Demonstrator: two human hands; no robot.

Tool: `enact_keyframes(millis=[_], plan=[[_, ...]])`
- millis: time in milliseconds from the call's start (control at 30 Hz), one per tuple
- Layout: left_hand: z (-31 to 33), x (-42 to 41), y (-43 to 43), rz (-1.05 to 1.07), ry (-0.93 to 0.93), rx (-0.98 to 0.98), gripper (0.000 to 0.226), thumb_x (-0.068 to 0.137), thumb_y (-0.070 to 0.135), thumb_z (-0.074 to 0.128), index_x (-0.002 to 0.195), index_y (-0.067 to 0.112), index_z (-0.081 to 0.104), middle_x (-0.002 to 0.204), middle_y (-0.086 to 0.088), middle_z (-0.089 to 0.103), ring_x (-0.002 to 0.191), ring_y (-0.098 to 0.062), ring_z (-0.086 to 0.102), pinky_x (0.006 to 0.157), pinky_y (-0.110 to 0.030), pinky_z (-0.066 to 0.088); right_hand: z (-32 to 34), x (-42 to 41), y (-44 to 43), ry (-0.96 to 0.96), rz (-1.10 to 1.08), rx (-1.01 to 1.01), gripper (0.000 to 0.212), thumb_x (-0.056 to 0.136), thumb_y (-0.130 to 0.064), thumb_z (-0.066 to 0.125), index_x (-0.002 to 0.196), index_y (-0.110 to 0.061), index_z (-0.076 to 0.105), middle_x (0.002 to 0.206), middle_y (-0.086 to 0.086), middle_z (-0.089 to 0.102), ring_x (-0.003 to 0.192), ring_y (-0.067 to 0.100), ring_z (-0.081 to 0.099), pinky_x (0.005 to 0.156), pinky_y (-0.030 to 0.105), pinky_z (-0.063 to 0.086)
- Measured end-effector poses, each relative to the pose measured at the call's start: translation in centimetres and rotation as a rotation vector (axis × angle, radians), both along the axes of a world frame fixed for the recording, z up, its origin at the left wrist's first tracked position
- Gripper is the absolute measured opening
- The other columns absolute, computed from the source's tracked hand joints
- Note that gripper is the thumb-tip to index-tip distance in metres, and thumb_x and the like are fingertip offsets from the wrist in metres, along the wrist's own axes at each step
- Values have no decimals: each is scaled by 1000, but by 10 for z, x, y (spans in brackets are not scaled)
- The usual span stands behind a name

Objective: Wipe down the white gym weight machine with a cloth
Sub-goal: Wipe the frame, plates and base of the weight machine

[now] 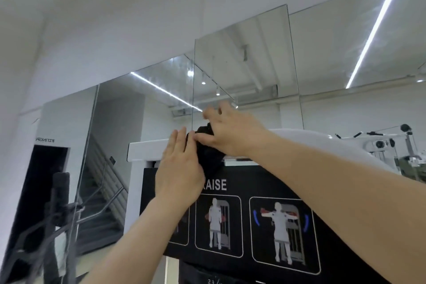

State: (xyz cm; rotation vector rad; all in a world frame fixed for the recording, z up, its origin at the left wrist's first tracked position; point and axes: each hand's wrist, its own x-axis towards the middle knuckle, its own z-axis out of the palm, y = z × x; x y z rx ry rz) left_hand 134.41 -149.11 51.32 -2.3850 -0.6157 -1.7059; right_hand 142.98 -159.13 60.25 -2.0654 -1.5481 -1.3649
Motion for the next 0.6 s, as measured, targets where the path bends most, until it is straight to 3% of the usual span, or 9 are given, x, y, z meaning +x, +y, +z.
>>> enact_keyframes(millis=[100,200,267,334,400,467,534,601], plan=[[-17,12,-32,-78,-23,132,62,91,22,42,149,8,27,160,-11,11,144,-22,4,120,-32,4,-23,9,-40,-188,-62,166,52,91,-65,38,113,-19,50,110,0,55,91,25,62,64,32,36],[-29,22,-49,-114,20,271,62,96,36,25,151,8,28,158,-9,25,146,-20,21,119,-33,9,-35,12,-76,-252,-220,202,40,94,-60,38,93,-24,55,90,-4,62,75,22,61,55,29,33],[-20,23,-40,-97,0,299,60,97,36,21,149,8,32,155,-9,31,144,-21,28,119,-38,22,-26,9,-70,-231,-246,139,37,100,-49,37,73,-24,45,73,-3,54,61,19,49,48,27,25],[-4,19,-23,-97,-36,235,57,98,34,22,150,12,31,155,-4,32,144,-18,28,119,-38,23,-9,0,-46,-163,-215,-9,37,104,-33,33,69,-23,41,65,-5,40,61,19,42,48,29,25],[13,16,0,-89,-71,124,48,97,30,29,140,16,46,144,-1,48,135,-19,40,114,-36,30,10,-7,-15,-33,-141,-205,32,104,-22,28,92,-14,57,79,-1,53,71,20,49,58,32,36],[29,13,18,-83,-121,4,28,95,26,35,103,20,61,110,-2,64,104,-24,56,91,-39,43,25,-12,9,194,-52,-354,38,105,-20,25,119,-7,58,119,11,61,101,27,58,83,35,42],[43,9,26,-91,-132,-134,27,93,27,35,73,22,53,87,-4,64,82,-26,54,69,-38,40,33,-15,19,378,38,-398,43,107,-28,24,132,-8,52,141,13,50,126,28,49,99,34,35],[48,6,26,-125,-119,-211,29,93,26,37,68,23,51,80,-3,62,78,-27,54,65,-36,37,36,-17,17,465,65,-411,51,106,-41,21,138,-11,48,144,10,46,130,26,46,97,33,32]])
